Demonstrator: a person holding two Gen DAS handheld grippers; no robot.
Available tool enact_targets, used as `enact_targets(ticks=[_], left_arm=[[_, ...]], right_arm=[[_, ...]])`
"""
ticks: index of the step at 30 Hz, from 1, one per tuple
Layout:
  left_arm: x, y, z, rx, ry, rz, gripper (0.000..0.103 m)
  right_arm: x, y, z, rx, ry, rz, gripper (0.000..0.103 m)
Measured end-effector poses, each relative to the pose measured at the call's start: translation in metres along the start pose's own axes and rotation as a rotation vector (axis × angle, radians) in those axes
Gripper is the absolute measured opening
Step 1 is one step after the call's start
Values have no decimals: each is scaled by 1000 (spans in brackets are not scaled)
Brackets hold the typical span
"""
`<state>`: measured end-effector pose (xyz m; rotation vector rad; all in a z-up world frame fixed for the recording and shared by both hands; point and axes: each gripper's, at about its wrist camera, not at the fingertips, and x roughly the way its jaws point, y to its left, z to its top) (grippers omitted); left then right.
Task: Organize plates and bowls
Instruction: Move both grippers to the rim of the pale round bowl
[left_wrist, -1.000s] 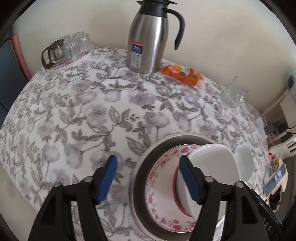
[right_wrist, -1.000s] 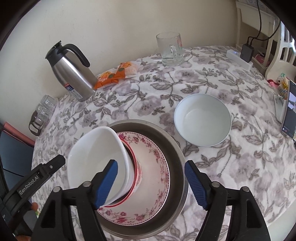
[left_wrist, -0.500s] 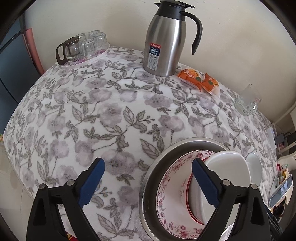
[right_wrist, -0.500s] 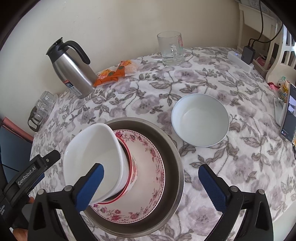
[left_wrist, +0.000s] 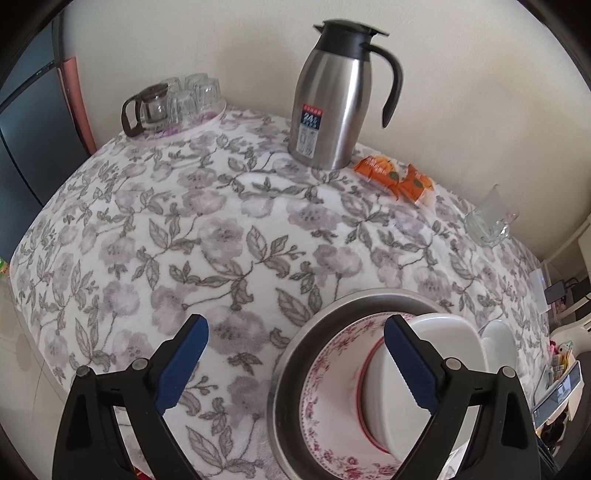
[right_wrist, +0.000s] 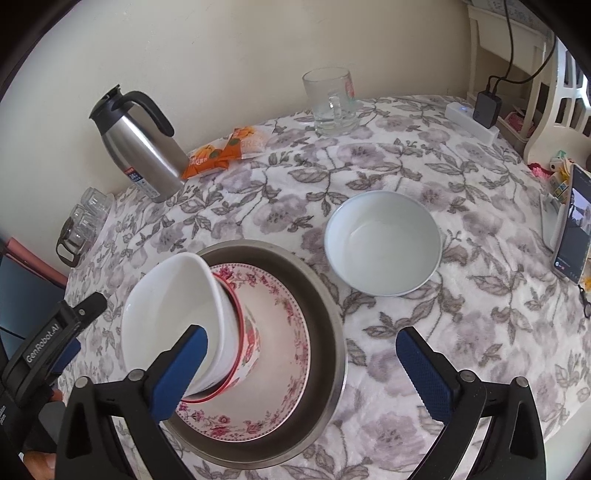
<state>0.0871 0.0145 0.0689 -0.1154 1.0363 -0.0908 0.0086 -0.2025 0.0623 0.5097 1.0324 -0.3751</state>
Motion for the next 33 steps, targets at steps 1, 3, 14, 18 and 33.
enact_targets(ticks=[1,3,14,18,33], left_arm=[[-3,-3,0,7,-14,-3,96],[-8,-7,0,20,-30,-5,96],[-43,-40,-5,69,-166,-142,97],[-50,-61,-12,111,-171,-181,97],[-56,-158,-47,328,-161,-298,97]], right_arm=[[-1,-1,0,1,-2,0,103],[-3,-5,1,1,-8,-3,103],[-13,-38,7,34,-33,-16,103],[-17,-55,9,56,-41,-32,103],[-19,-133,12,203,-50,-75,103]])
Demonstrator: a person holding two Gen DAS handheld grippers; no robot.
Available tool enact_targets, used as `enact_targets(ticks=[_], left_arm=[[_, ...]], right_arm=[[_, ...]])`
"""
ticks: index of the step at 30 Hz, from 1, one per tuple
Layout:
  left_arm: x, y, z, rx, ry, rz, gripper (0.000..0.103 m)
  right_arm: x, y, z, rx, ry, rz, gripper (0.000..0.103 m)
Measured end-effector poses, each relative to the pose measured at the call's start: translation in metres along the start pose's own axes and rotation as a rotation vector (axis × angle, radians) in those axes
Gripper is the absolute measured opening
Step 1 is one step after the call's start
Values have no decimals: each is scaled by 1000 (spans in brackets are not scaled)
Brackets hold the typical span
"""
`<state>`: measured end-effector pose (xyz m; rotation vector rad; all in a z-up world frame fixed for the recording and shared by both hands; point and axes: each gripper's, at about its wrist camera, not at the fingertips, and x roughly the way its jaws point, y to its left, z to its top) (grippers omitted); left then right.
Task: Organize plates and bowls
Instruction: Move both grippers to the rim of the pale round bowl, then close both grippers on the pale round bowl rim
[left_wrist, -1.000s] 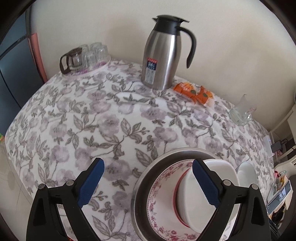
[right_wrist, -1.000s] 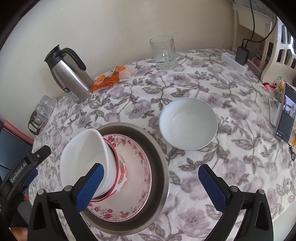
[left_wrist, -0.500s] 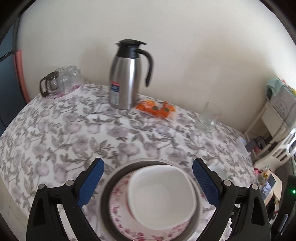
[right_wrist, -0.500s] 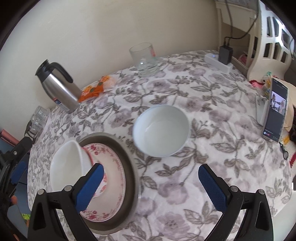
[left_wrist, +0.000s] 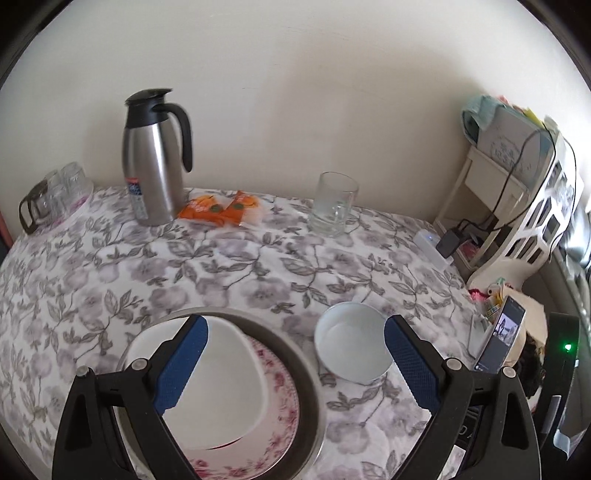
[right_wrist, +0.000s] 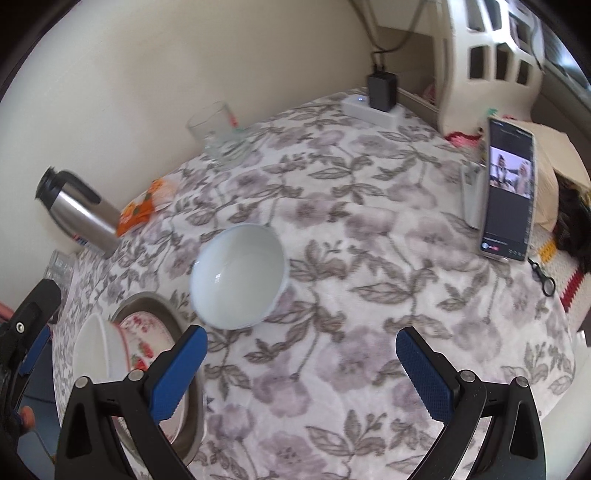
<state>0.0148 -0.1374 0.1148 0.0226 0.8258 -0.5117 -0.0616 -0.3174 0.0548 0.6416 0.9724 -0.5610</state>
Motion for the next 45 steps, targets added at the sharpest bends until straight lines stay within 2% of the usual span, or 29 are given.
enact_targets(ticks=[7,13,23,32,34,36,40,42,45], left_arm=[[21,-20,1,23,39,-47,97],[40,-31,-1,42,91,-24,97],[76,-50,-7,85,147,-79,97],[101,-46,-3,83,147,-57,95],[104,-45,-2,83,146,-55,92],[108,-45,0,93,145,-53,81],[117,-46,1,100,149,-50,79],[123,-47,0,101,160,-45,72],[132,-45,-3,94,180,-29,69]], right_arm=[[8,-14,4,24,0,-11,103],[20,-19,10,62,5,33,103],[40,-14,19,25,-12,21,103],[60,-9,30,-3,-38,39,101],[65,-8,32,-6,-39,44,96],[71,-8,33,-13,-34,35,90],[83,-7,34,-23,-20,45,81],[88,-6,33,-31,-11,57,81],[94,-7,33,-32,-5,65,78]])
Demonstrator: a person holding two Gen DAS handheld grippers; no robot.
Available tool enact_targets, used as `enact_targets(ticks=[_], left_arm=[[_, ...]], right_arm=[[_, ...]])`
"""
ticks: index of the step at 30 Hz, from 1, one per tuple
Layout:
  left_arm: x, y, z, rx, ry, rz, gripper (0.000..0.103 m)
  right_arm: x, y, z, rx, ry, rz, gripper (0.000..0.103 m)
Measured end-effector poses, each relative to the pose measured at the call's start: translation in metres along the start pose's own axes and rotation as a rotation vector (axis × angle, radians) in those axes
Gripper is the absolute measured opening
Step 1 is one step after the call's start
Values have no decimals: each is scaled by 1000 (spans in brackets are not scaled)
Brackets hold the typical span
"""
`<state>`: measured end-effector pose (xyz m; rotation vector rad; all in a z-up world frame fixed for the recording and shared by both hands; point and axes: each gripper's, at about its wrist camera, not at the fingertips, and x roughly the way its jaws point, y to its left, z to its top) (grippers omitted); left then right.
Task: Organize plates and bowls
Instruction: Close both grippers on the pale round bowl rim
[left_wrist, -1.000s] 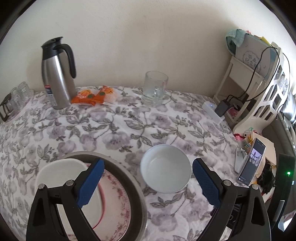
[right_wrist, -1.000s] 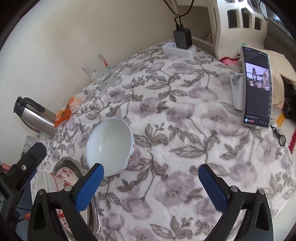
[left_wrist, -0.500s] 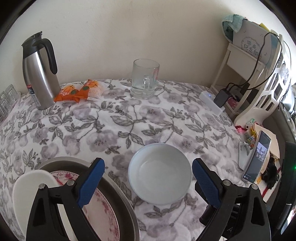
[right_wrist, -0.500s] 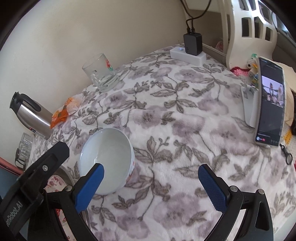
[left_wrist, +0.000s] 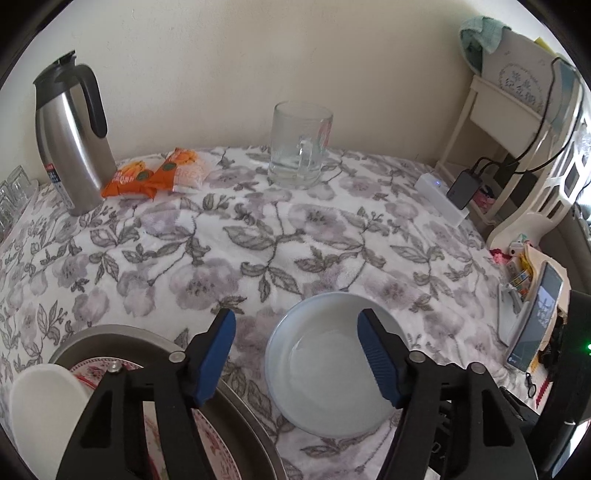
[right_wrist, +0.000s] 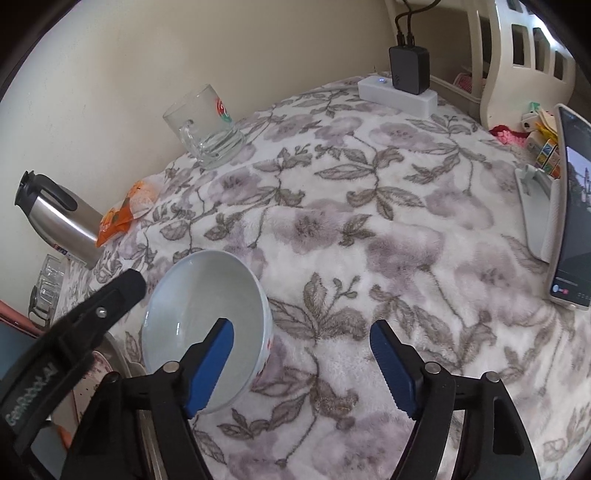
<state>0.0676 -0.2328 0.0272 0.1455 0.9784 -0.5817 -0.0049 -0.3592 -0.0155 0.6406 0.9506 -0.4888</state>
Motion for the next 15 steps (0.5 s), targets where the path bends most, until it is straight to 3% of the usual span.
enact_targets(ticks=[3,8,11,15], left_arm=[[10,0,-2,9,13,25,62],[25,1,-6,15,50,58,49],[32,2,-7,19,69,66,39],[41,2,-8,22,93,79,32]], right_arm=[[3,-2,0,9,5,26,73],[9,-1,-2,14,16,55,42],[12,0,-3,16,19,75,34],[15,4,-3,4,29,83,30]])
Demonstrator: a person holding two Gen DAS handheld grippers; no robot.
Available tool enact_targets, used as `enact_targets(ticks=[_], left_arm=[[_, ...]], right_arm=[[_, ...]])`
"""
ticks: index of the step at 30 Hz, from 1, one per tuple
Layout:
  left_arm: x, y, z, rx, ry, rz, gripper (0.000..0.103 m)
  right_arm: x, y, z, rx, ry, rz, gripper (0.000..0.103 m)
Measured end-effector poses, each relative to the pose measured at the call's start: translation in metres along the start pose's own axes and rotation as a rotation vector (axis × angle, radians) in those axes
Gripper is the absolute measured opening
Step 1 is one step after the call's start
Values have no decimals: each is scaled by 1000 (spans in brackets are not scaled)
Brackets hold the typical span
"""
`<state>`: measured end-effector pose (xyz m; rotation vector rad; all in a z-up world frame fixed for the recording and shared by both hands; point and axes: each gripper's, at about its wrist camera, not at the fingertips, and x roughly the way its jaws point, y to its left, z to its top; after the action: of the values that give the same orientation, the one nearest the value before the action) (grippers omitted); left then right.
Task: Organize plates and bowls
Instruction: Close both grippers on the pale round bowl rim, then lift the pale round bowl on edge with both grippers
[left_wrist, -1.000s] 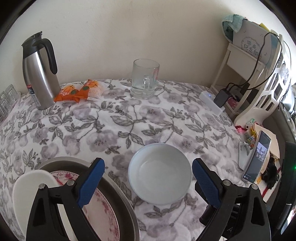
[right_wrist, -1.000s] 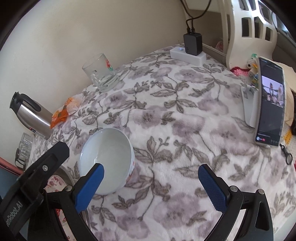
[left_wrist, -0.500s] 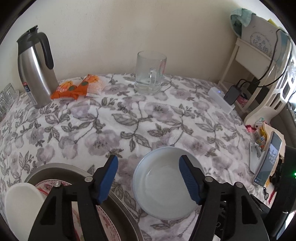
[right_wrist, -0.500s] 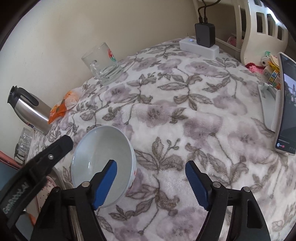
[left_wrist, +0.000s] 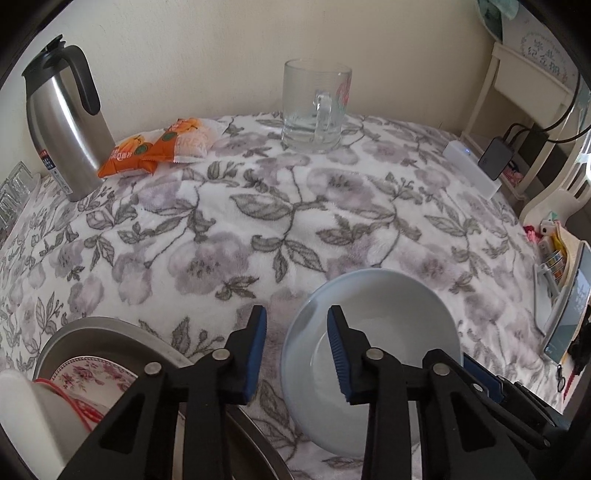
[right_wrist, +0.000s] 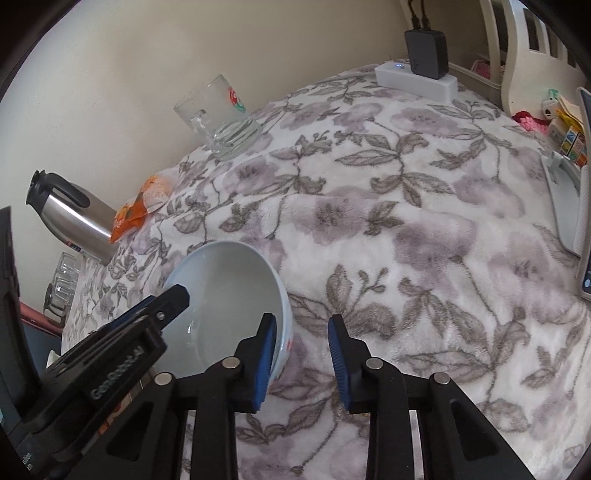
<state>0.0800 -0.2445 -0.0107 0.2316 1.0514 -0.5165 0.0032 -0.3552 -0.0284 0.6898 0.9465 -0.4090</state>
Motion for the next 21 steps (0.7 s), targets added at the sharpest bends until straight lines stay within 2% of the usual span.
enact_targets(ticks=[6,12,15,21], left_arm=[[13,-1,-3,1,50,-16,22],[15,-1,-4,2,55,-26,22],[15,1,-4,-5,49,-46,21],[11,2,-4,-13,40,-64,19]], right_arm=[[10,5,-3,2,30,18,27],[17,5,-5,23,57,47,27],[17,7,-6,26,59,70,22],[16,7,-6,21,60,61,22]])
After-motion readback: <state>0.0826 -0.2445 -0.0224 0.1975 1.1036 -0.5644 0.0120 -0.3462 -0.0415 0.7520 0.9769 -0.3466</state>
